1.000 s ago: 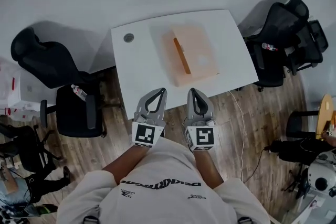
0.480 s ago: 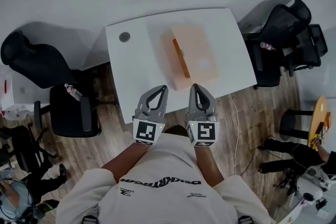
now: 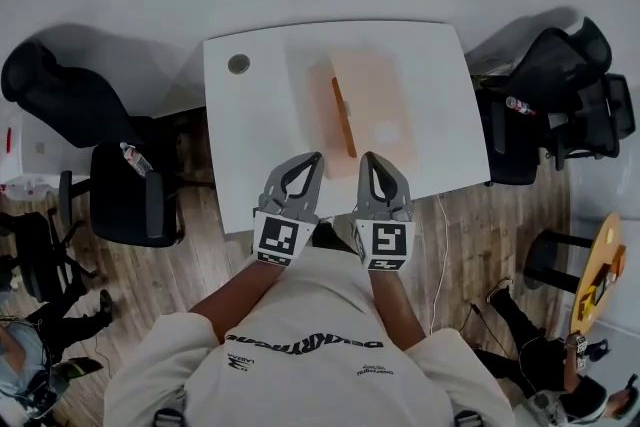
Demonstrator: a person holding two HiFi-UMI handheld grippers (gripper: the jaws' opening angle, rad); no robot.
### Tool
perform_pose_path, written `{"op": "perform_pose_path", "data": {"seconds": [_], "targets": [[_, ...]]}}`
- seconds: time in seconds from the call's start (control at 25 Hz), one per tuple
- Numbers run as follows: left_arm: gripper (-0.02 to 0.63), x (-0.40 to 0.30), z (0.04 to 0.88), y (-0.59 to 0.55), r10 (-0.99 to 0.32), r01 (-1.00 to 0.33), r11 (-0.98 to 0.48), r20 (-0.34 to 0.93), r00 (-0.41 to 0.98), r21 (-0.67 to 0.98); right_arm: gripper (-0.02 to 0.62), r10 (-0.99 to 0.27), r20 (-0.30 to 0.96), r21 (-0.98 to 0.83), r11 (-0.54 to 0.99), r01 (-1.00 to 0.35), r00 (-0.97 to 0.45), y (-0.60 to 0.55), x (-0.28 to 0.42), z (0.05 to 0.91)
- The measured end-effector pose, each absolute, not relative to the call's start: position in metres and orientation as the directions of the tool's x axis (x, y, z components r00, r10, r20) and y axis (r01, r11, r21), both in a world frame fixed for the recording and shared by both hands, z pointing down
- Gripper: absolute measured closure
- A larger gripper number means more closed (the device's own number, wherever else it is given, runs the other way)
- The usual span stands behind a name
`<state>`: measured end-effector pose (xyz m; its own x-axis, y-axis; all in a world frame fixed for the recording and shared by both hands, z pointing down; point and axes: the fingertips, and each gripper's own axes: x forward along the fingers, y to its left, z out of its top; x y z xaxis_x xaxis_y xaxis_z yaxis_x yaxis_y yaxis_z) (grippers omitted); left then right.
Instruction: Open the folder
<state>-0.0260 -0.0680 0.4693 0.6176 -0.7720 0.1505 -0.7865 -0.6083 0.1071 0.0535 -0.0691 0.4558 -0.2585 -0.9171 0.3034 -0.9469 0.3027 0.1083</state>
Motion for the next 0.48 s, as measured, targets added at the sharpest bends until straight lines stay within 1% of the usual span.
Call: {"op": "perform_pose_path", "data": {"seconds": [0.36,0.48], "targets": [[0.606,-0.016,0.492,-0.091,-0.794,-0.818,-0.567,0.202,0.574,0.096,0.595,-0.86,0.402,0.101,0.383,-0.918,-0.315,-0.106,0.059,0.489],[0.607,-0.015,0.501,-0.096,-0.795,-0.826,-0.555,0.23,0.561,0.094,0.575,-0.835,0.43,0.089,0.416,-0.905,-0.342,-0.115,0.055,0.499]]}}
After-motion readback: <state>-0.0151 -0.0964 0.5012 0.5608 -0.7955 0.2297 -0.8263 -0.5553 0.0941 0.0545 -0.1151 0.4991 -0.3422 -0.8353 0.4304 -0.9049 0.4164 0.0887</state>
